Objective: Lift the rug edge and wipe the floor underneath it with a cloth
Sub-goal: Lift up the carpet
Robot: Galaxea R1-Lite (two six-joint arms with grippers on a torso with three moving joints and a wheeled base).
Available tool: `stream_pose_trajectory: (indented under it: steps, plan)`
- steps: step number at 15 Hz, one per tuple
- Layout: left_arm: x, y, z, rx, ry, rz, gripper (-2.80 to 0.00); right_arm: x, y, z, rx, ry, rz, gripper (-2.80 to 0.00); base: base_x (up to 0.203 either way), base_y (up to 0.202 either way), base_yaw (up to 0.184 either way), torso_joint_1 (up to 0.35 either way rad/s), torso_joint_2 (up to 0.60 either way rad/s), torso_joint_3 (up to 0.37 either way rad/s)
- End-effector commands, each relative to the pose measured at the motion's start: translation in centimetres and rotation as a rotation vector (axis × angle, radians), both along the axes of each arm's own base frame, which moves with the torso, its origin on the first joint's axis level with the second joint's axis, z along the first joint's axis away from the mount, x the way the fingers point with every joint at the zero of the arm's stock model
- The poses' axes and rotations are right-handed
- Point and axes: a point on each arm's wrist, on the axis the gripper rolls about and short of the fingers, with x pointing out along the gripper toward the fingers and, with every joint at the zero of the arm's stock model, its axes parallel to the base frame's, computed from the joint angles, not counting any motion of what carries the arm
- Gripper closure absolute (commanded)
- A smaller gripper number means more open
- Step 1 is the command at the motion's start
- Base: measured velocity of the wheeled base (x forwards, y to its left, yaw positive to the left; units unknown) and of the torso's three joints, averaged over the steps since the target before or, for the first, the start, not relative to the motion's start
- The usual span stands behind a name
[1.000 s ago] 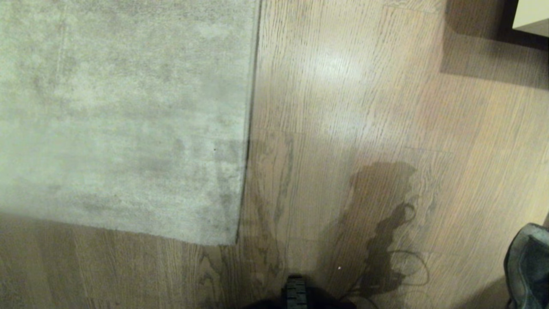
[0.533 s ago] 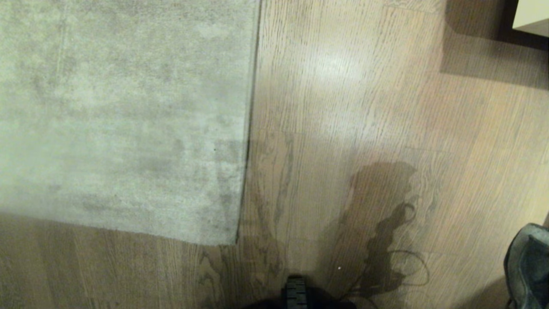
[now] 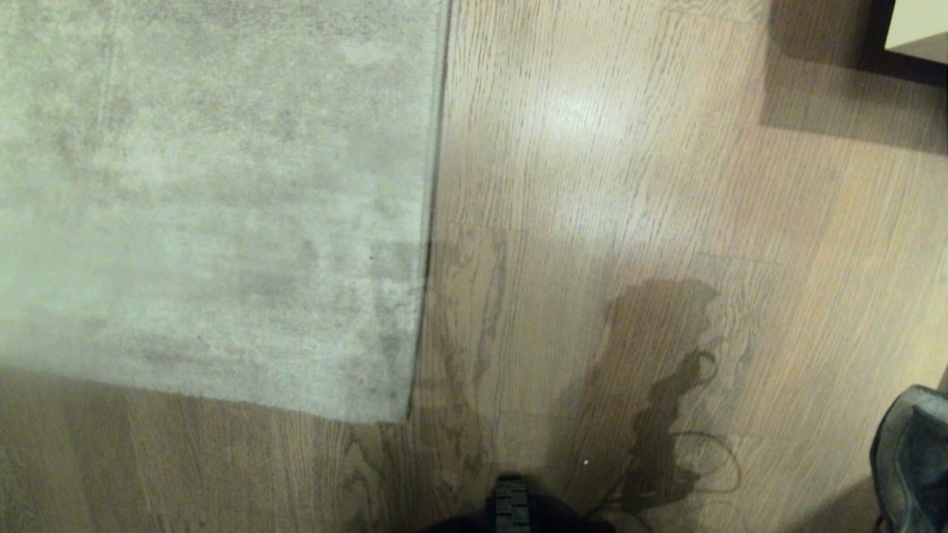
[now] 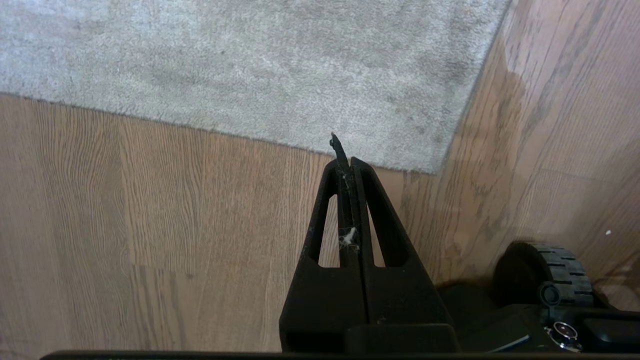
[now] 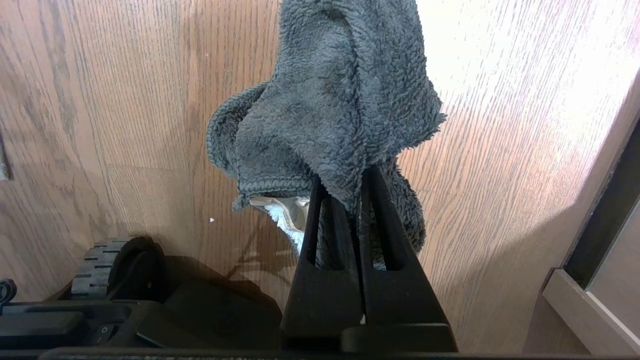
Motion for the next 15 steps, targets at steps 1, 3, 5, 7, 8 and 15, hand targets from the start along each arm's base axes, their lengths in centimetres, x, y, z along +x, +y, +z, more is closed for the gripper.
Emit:
stream_pose_trajectory:
  steps: [1, 3, 5, 7, 8, 15]
  plan:
    - [-0.01, 0.00, -0.01, -0.001, -0.006, -0.001, 0.00, 0.01, 0.00, 0.01, 0.000, 0.001, 0.000, 0.00, 0.000, 0.000, 0.000, 0.000, 0.00, 0.000]
    - [0.02, 0.00, 0.03, 0.000, -0.018, 0.001, 0.00, 0.01, 0.00, 0.01, 0.000, 0.001, 0.000, 0.00, 0.000, 0.000, 0.000, 0.000, 0.00, 0.000]
    - [0.02, 0.00, 0.03, -0.001, -0.019, 0.001, 0.00, 0.01, 0.00, 0.01, 0.000, 0.001, 0.000, 0.00, 0.000, 0.000, 0.000, 0.000, 0.00, 0.000]
    - [0.03, 0.00, 0.02, 0.001, -0.016, 0.001, 0.00, 0.01, 0.00, 0.01, 0.000, 0.001, 0.000, 0.00, 0.000, 0.000, 0.000, 0.000, 0.00, 0.000]
    - [0.03, 0.00, 0.03, 0.001, -0.017, 0.001, 0.00, 0.01, 0.00, 0.01, 0.000, 0.001, 0.000, 0.00, 0.000, 0.000, 0.000, 0.000, 0.00, 0.000]
    - [0.00, 0.00, 0.05, 0.002, -0.013, 0.000, 0.00, 0.01, 0.00, 0.01, 0.000, 0.001, 0.000, 0.00, 0.000, 0.000, 0.000, 0.000, 0.00, 0.000]
